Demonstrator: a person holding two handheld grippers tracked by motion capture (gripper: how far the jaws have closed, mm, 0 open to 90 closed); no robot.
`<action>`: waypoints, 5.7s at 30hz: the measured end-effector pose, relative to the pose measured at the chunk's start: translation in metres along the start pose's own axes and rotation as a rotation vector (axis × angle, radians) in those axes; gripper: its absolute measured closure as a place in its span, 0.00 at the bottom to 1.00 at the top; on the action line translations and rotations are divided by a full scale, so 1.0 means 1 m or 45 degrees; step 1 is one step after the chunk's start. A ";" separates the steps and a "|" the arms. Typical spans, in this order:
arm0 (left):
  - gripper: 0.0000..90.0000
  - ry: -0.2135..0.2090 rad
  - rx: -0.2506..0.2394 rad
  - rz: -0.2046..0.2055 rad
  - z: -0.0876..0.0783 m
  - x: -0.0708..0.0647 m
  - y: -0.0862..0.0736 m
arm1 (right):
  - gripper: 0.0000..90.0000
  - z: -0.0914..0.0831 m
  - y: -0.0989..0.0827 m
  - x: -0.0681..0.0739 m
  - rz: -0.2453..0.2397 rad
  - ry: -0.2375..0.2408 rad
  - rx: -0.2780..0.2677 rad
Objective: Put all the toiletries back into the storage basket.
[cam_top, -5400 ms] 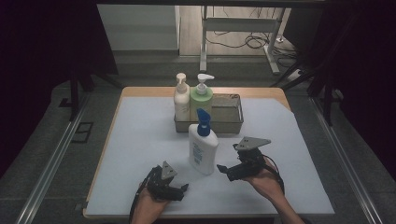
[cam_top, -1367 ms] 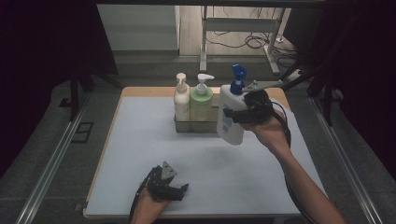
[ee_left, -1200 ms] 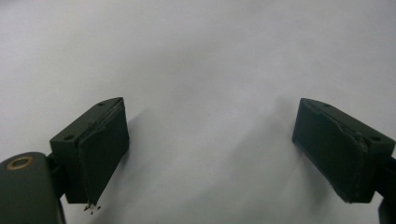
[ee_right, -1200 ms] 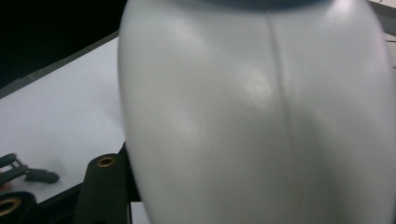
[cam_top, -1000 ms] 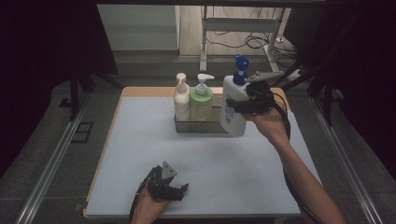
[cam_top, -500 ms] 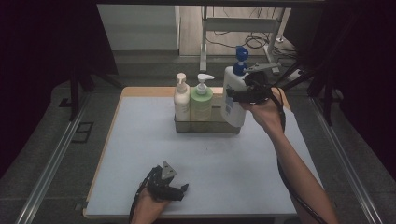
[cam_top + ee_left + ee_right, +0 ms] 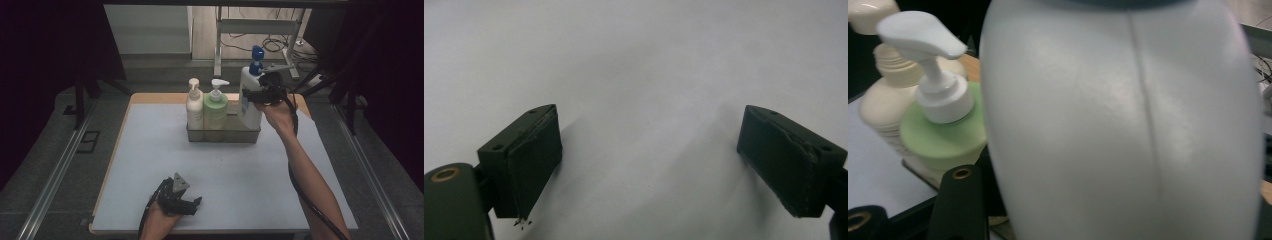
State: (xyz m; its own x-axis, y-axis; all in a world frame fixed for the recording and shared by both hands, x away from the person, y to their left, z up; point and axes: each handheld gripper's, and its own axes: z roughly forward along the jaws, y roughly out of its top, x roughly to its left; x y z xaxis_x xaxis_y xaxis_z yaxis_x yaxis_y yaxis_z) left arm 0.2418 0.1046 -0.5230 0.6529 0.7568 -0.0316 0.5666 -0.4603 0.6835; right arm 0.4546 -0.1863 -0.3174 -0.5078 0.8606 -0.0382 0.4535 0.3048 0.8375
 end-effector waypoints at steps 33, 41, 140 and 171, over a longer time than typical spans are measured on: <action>0.12 0.001 0.005 0.001 0.000 0.000 0.000 | 0.45 0.055 -0.029 -0.003 0.013 -0.056 -0.008; 0.12 0.001 0.005 0.002 0.000 0.000 0.000 | 0.45 0.056 -0.038 0.001 0.010 -0.045 0.003; 0.12 0.000 0.003 0.000 0.000 0.000 0.000 | 0.95 0.018 -0.100 -0.047 0.087 0.027 0.125; 0.12 0.000 0.006 0.002 0.000 0.000 0.000 | 1.00 0.071 -0.100 -0.047 0.093 0.106 0.192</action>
State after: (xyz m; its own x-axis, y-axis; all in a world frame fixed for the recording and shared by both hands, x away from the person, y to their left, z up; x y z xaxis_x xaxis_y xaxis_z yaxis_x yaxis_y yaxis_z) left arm 0.2417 0.1049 -0.5229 0.6538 0.7561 -0.0302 0.5679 -0.4639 0.6799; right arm 0.4851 -0.2286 -0.4381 -0.5255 0.8479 0.0700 0.5926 0.3058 0.7451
